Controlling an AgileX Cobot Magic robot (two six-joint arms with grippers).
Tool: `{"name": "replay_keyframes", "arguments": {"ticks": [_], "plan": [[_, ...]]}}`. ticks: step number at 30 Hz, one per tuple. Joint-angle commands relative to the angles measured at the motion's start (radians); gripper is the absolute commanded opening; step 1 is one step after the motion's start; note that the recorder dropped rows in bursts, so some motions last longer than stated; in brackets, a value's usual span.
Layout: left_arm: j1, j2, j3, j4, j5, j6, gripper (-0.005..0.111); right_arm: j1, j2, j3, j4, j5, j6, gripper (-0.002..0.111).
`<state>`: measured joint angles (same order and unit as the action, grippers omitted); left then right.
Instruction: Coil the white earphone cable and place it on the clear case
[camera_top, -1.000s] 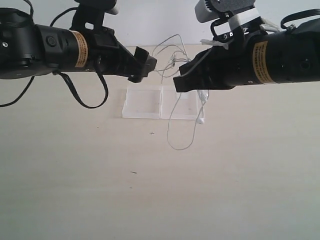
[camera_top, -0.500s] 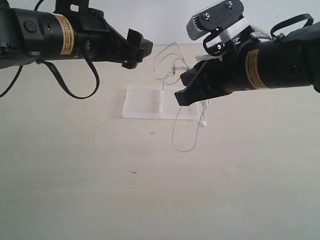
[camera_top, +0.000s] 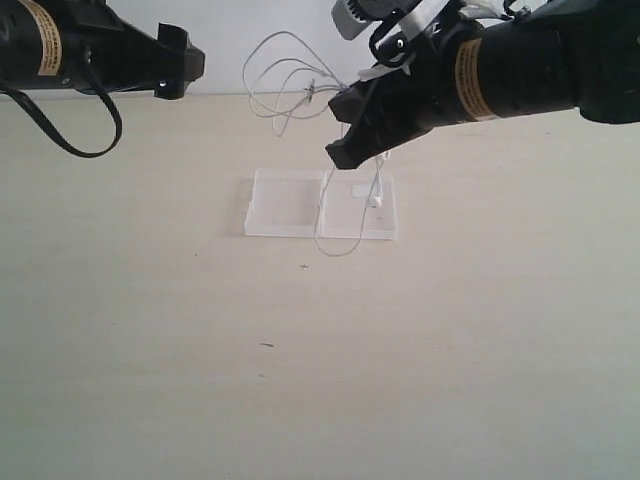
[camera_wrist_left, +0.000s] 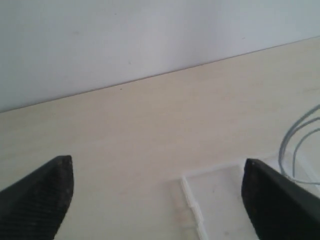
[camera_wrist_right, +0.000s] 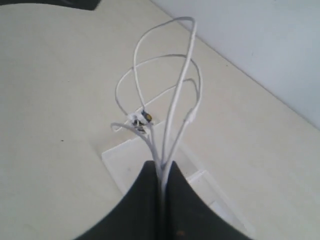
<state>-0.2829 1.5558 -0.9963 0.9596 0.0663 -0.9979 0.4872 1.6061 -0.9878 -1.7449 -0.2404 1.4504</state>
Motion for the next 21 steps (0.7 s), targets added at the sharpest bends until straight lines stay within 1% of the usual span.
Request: {"name": "replay_keyframes", "arguments": {"ticks": [1,6,10,16,21], "plan": [[0.005,-0.009,-0.005,0.014,0.03,-0.003,0.087,-0.053,0.056,-0.049,0.0,-0.042,-0.01,0.0],[0.005,-0.007,-0.005,-0.012,0.035,-0.009,0.087,-0.06,0.058,-0.058,0.0,-0.1,-0.01,0.0],[0.005,-0.007,-0.005,-0.01,0.033,-0.006,0.087,-0.06,0.058,-0.058,0.0,-0.102,-0.007,0.0],[0.005,-0.007,-0.005,-0.01,0.033,-0.006,0.087,-0.06,0.058,-0.058,0.0,-0.102,0.07,0.0],[0.005,-0.007,-0.005,-0.01,0.033,-0.006,0.087,-0.06,0.058,-0.058,0.0,-0.102,0.05,0.0]]}}
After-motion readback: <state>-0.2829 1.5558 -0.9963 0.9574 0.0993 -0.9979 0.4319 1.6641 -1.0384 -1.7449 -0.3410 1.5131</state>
